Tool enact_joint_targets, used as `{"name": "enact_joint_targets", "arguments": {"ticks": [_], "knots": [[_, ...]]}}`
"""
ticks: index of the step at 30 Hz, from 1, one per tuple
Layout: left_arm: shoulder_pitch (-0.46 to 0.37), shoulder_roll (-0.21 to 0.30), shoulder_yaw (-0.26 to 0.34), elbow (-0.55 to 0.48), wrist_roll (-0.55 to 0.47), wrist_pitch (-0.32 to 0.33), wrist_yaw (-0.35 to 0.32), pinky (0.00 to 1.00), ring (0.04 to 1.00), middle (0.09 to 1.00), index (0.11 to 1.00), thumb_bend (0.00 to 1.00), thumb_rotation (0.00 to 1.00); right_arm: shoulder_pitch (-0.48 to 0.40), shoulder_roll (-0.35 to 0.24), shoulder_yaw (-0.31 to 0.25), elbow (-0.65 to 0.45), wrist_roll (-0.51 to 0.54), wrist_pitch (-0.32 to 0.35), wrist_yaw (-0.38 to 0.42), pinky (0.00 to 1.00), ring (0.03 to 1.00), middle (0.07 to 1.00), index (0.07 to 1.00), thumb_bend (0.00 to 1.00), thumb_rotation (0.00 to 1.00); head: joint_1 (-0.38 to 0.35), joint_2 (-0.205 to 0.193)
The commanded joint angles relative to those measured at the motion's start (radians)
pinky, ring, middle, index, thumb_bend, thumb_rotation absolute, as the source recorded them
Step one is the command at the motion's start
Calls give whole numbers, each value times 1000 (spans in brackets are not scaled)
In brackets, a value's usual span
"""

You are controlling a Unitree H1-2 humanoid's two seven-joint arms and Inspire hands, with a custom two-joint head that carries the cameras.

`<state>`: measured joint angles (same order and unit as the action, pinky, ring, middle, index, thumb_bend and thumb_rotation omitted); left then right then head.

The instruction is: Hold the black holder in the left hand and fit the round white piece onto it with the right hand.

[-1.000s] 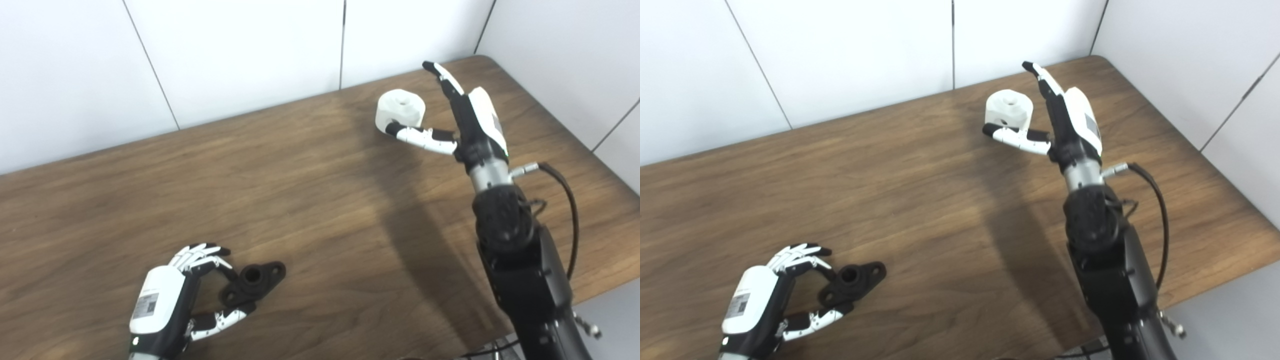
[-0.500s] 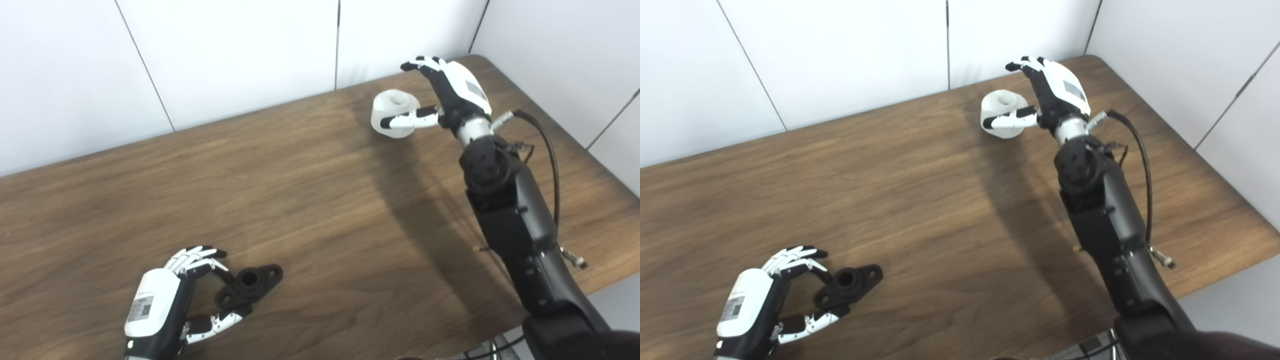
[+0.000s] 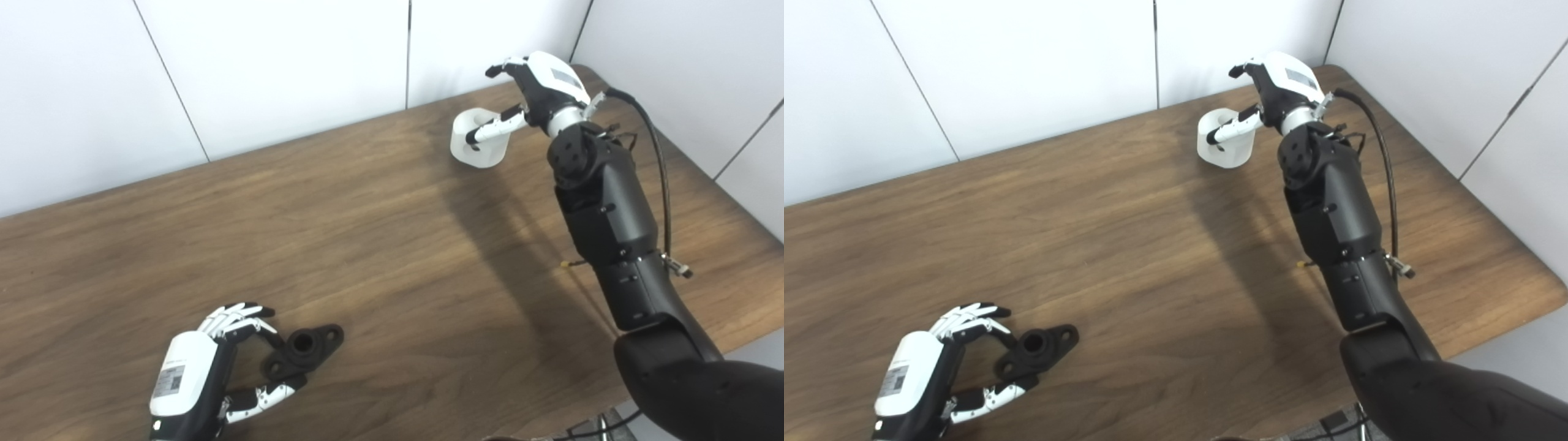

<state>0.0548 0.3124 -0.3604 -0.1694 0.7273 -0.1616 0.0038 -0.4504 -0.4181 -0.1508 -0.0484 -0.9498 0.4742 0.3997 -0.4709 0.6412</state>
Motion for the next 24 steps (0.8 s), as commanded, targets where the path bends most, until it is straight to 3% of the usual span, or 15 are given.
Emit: {"name": "enact_joint_targets", "arguments": {"ticks": [1, 10, 18, 24], "knots": [[27, 11, -5, 25, 5, 9, -37, 855, 831, 760, 486, 518, 42, -57, -5, -12, -1, -24, -4, -10, 820, 969, 905, 803, 876, 314, -14, 2], [28, 5, 8, 30, 2, -1, -30, 855, 824, 749, 486, 517, 42, -94, 1, 11, 62, -69, -4, -6, 797, 946, 884, 797, 860, 335, -12, -6], [27, 0, 15, 31, -4, -4, -32, 858, 826, 745, 486, 517, 41, -126, 20, -14, 107, -169, -4, 87, 823, 954, 882, 814, 859, 343, -27, 5], [28, 1, 13, 23, 11, 2, -37, 849, 823, 743, 486, 517, 42, -112, 17, -1, 130, -158, -4, 59, 808, 933, 867, 803, 855, 309, -24, 4]]}}
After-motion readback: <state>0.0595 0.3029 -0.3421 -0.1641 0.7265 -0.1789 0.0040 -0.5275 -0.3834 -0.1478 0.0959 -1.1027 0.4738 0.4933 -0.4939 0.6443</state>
